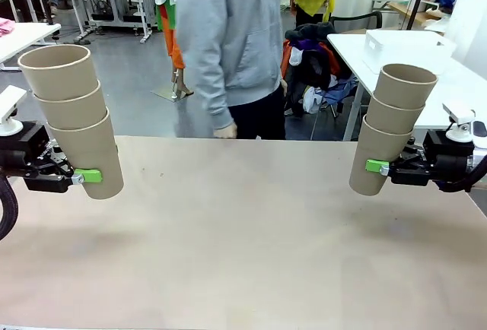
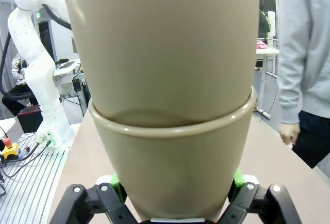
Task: Stack the cups and store them in the basket.
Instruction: Place the stack of Reusable plastic cups into the Pantry Basket.
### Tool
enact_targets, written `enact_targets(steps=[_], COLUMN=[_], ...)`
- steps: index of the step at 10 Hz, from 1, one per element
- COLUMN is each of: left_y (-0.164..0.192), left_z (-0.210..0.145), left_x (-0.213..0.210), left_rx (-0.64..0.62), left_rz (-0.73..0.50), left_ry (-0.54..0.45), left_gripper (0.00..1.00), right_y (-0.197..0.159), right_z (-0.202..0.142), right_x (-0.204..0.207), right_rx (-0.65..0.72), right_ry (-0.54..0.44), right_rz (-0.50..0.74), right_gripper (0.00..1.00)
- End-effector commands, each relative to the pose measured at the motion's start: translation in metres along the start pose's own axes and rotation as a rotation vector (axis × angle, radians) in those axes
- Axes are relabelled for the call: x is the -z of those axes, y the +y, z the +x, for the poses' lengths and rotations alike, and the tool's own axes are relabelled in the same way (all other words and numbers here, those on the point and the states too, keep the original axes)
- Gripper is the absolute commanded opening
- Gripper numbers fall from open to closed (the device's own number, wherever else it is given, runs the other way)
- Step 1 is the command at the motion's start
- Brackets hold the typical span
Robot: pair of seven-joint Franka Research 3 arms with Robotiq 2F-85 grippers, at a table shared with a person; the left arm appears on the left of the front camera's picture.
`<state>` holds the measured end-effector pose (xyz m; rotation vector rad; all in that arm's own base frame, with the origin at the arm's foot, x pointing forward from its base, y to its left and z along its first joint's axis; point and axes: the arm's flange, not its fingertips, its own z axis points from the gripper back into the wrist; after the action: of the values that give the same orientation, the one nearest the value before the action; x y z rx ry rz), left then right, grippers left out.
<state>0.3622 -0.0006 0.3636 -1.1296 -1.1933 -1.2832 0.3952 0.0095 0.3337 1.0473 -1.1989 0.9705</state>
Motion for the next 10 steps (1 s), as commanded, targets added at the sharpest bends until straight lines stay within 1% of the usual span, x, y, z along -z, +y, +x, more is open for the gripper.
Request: enact_targets(steps=[1,10], left_y=[-0.0008,-0.0008], left_z=[0.0039,0.0039], left_x=[-0.0007,-0.0007], left_rx=[0.004,0.004], left_rz=[-0.002,-0.002], left_ry=[-0.006,-0.006], left_gripper=[0.83,0.83], right_y=[0.0002,0.0002], right_z=[0.0037,0.0037], right_x=[0.0013,0.0013], right_rx=[-0.003,-0.003], right_ry=[-0.001,-0.001], right_rz=[-0.002,-0.002], right_gripper=[0.85,0.85])
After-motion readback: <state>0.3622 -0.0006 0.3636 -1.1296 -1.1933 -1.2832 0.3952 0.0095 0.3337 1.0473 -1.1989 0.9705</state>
